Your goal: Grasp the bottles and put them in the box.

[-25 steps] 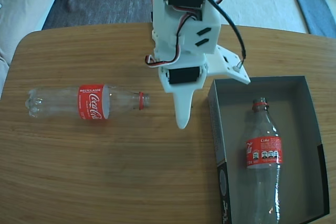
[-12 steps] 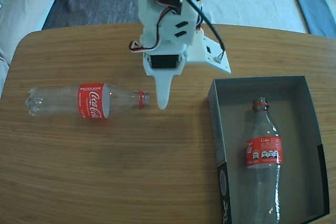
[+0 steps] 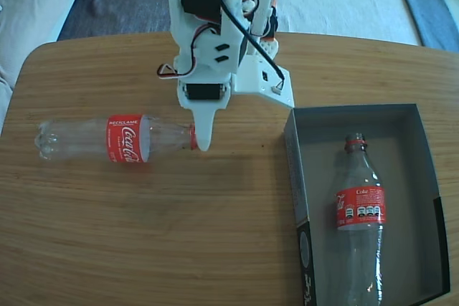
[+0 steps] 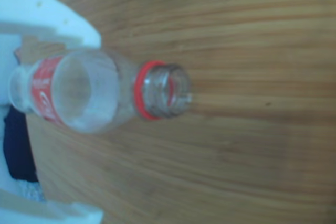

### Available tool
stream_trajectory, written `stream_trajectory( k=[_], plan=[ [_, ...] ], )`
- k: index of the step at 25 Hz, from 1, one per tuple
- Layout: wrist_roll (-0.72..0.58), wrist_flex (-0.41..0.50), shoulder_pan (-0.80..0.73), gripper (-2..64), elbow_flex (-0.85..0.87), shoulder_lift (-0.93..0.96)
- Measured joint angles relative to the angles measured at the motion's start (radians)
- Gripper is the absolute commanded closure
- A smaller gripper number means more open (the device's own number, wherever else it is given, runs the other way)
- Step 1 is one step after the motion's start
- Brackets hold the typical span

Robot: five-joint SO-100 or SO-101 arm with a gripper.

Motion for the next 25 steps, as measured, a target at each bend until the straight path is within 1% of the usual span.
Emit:
stream_trajectory(
  k=[6, 11, 18, 22, 25],
  plan=[
    [-0.115, -0.035, 0.104, 24.2, 0.035, 0.000],
    [-0.192, -0.052, 0.156, 24.2, 0.040, 0.000],
    [-0.281, -0.106, 0.167, 24.2, 0.097, 0.000],
    [-0.287, -0.143, 0.170, 24.2, 0.100, -0.002],
    [-0.299, -0.147, 0.167, 24.2, 0.100, -0.049]
  ],
)
